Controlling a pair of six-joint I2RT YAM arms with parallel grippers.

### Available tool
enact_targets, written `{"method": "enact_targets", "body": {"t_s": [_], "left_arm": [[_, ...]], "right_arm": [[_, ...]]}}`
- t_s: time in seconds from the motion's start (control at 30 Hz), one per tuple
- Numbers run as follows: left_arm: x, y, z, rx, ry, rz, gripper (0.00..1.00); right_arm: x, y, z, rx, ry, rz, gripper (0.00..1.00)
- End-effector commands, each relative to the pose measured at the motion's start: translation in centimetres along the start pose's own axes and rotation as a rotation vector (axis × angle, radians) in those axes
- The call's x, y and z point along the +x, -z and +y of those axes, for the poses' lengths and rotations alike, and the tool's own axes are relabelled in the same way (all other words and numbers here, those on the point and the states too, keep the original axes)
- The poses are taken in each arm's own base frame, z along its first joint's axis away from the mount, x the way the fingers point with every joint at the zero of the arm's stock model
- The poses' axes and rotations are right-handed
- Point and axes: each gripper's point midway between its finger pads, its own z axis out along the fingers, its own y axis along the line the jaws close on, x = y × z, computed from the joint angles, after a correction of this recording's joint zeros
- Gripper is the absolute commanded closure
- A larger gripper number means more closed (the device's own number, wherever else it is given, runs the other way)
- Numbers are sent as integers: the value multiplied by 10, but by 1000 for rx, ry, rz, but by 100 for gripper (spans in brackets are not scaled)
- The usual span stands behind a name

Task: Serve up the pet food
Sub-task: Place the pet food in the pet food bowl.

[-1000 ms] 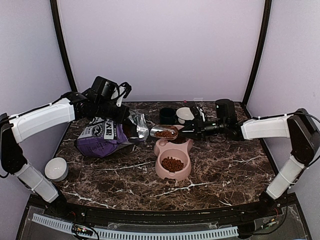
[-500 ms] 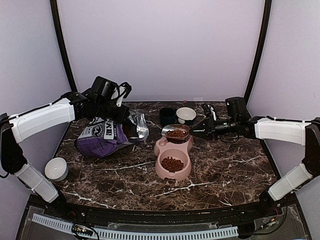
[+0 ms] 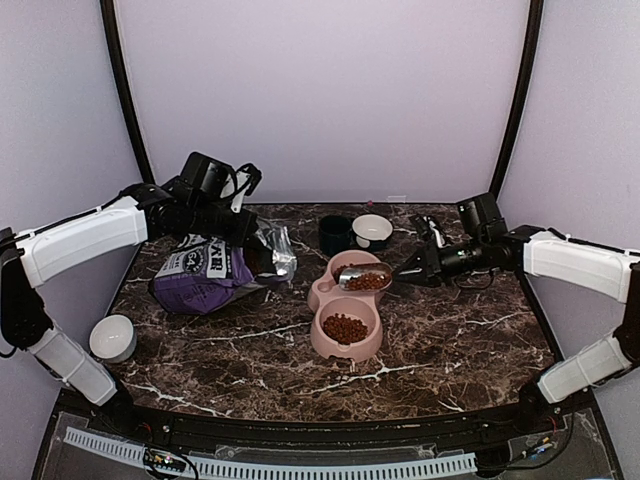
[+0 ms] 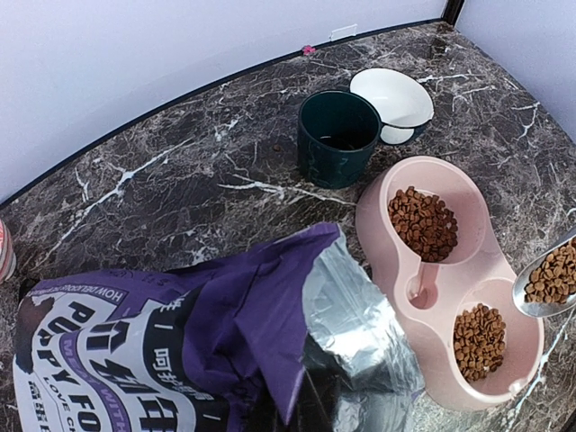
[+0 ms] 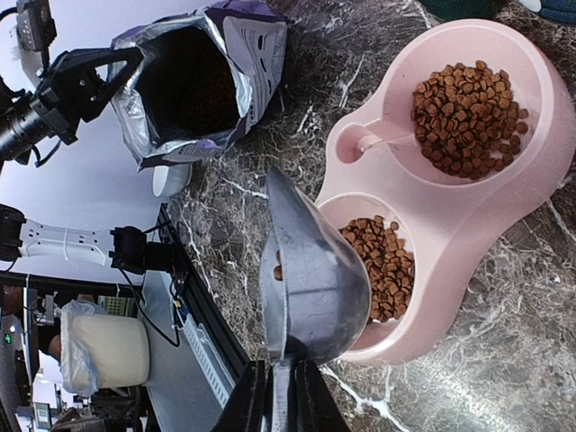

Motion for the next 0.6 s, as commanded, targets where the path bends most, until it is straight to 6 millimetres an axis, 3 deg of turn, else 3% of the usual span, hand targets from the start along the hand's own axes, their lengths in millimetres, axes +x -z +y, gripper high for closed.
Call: {"method": "enact_targets", "body": {"t_s": [0.0, 0.57], "left_arm": [[-37, 33, 0, 3, 3, -152, 100], [-39, 38, 0, 7, 6, -167, 100]], "right_arm": [[-6, 14, 11, 38, 93, -10, 100], [0, 26, 14, 89, 129, 23, 100]]}}
